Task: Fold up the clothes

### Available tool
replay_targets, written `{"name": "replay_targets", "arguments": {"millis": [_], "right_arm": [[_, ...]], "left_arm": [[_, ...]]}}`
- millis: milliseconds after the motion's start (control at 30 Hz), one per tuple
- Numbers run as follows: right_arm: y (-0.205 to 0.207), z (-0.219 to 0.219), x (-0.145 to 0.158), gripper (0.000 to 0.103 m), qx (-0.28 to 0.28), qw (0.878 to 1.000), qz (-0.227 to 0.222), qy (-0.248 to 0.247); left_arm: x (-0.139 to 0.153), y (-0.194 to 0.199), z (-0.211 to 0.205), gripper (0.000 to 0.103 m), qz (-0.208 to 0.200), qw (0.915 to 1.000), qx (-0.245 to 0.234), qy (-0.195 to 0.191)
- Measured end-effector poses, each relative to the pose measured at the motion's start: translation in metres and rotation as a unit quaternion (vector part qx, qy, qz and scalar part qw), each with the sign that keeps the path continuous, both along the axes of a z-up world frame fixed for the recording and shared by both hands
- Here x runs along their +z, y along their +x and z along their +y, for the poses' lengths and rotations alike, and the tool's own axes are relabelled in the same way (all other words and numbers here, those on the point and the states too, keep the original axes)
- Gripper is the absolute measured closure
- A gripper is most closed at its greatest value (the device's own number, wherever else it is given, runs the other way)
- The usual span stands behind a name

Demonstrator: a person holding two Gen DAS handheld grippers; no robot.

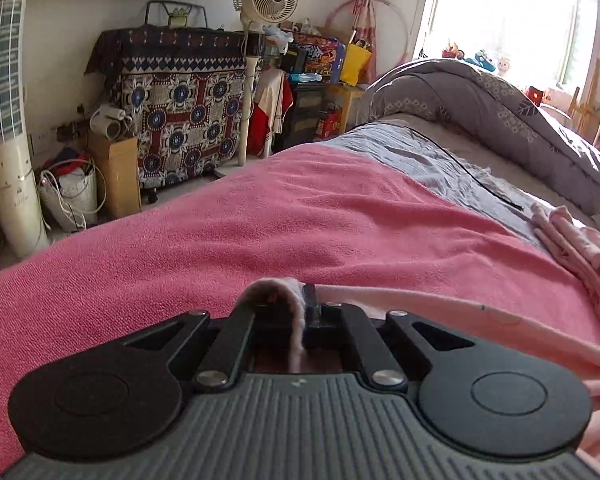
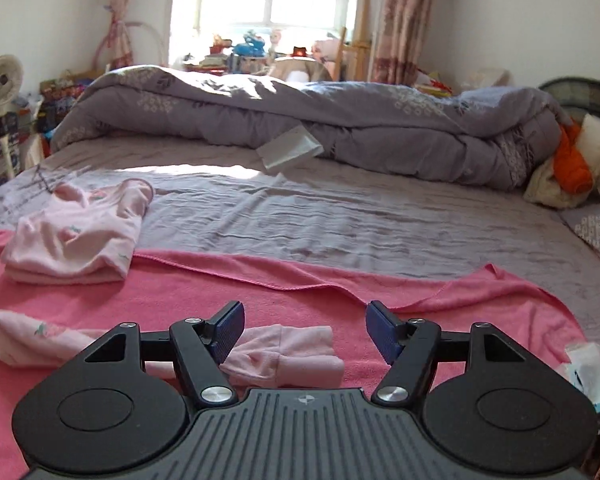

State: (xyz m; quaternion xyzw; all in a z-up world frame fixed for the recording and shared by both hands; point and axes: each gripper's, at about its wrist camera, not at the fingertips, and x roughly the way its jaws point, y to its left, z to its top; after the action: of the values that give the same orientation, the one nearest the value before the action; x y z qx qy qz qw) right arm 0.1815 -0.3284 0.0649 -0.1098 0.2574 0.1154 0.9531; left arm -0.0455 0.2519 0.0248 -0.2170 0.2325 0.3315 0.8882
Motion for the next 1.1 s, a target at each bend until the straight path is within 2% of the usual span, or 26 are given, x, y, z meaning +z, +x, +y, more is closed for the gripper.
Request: {"name": "replay_targets", "arguments": {"millis": [100,167,300,367,400,433,467,500,567,633,733,767,800,867,900,933,967,1033,1100], "right_arm": [[-0.022,0.013,-0.016,0.035,0.056,0.990,-0.043,-0.122],[-0.023,0.020,-0.031,0.035,0.084,0.982,-0.030,-0.169],[-0.010,0.031,-0.052,0.035,0.123,0.976,-0.026,-0.176],[-0.003,0.039,-0.060,0.031,0.146,0.973,-0.033,-0.176],[0.001,0.045,-0.063,0.034,0.142,0.974,-0.024,-0.174],[0.006,0.052,-0.066,0.051,0.137,0.975,-0.013,-0.173],[0.010,0.058,-0.069,0.080,0.131,0.976,-0.001,-0.171],[0.014,0.062,-0.067,0.090,0.109,0.980,0.004,-0.167],[0.003,0.059,-0.047,0.091,0.082,0.988,-0.029,-0.129],[-0.021,0.045,-0.011,0.091,0.071,0.993,-0.064,-0.071],[-0.040,0.024,0.047,0.089,0.072,0.994,-0.080,-0.001],[-0.034,0.019,0.060,0.088,0.067,0.995,-0.072,0.015],[-0.027,0.015,0.072,0.085,0.060,0.996,-0.062,0.030],[0.003,0.010,0.081,0.069,0.029,0.997,-0.037,0.060],[0.022,0.012,0.076,0.061,0.009,0.998,-0.025,0.064],[0.041,0.014,0.070,0.046,-0.012,0.998,-0.012,0.066],[0.061,0.019,0.055,0.038,-0.033,0.998,0.003,0.055],[0.086,0.027,0.024,0.038,-0.060,0.997,0.034,0.036],[0.083,0.032,0.003,0.038,-0.050,0.998,0.029,0.020]], "left_arm": [[-0.004,-0.009,0.008,0.103,-0.029,0.9992,0.000,-0.028],[-0.007,-0.012,0.012,0.102,-0.039,0.9984,-0.001,-0.040],[-0.009,-0.017,0.015,0.102,-0.046,0.9978,-0.001,-0.047],[-0.010,-0.017,0.016,0.102,-0.048,0.9977,-0.001,-0.049],[-0.011,-0.018,0.017,0.102,-0.050,0.9974,-0.001,-0.051],[-0.011,-0.019,0.018,0.102,-0.052,0.9972,-0.001,-0.054],[-0.012,-0.020,0.019,0.101,-0.054,0.9969,-0.001,-0.056],[-0.012,-0.020,0.020,0.101,-0.055,0.9968,-0.001,-0.058],[-0.013,-0.020,0.020,0.101,-0.056,0.9968,-0.001,-0.058],[-0.013,-0.021,0.020,0.101,-0.056,0.9967,-0.001,-0.058],[-0.013,-0.019,0.020,0.101,-0.055,0.9968,-0.002,-0.058],[-0.013,-0.019,0.021,0.101,-0.056,0.9967,-0.002,-0.058],[-0.013,-0.019,0.021,0.101,-0.057,0.9966,-0.002,-0.060],[-0.014,-0.020,0.022,0.101,-0.060,0.9962,-0.002,-0.063],[-0.015,-0.020,0.023,0.101,-0.061,0.9960,-0.002,-0.065],[-0.015,-0.021,0.024,0.100,-0.063,0.9958,-0.002,-0.067],[-0.016,-0.021,0.025,0.100,-0.064,0.9956,-0.002,-0.069],[-0.016,-0.021,0.025,0.100,-0.066,0.9953,-0.002,-0.071],[-0.017,-0.022,0.026,0.100,-0.068,0.9950,-0.002,-0.073]]}}
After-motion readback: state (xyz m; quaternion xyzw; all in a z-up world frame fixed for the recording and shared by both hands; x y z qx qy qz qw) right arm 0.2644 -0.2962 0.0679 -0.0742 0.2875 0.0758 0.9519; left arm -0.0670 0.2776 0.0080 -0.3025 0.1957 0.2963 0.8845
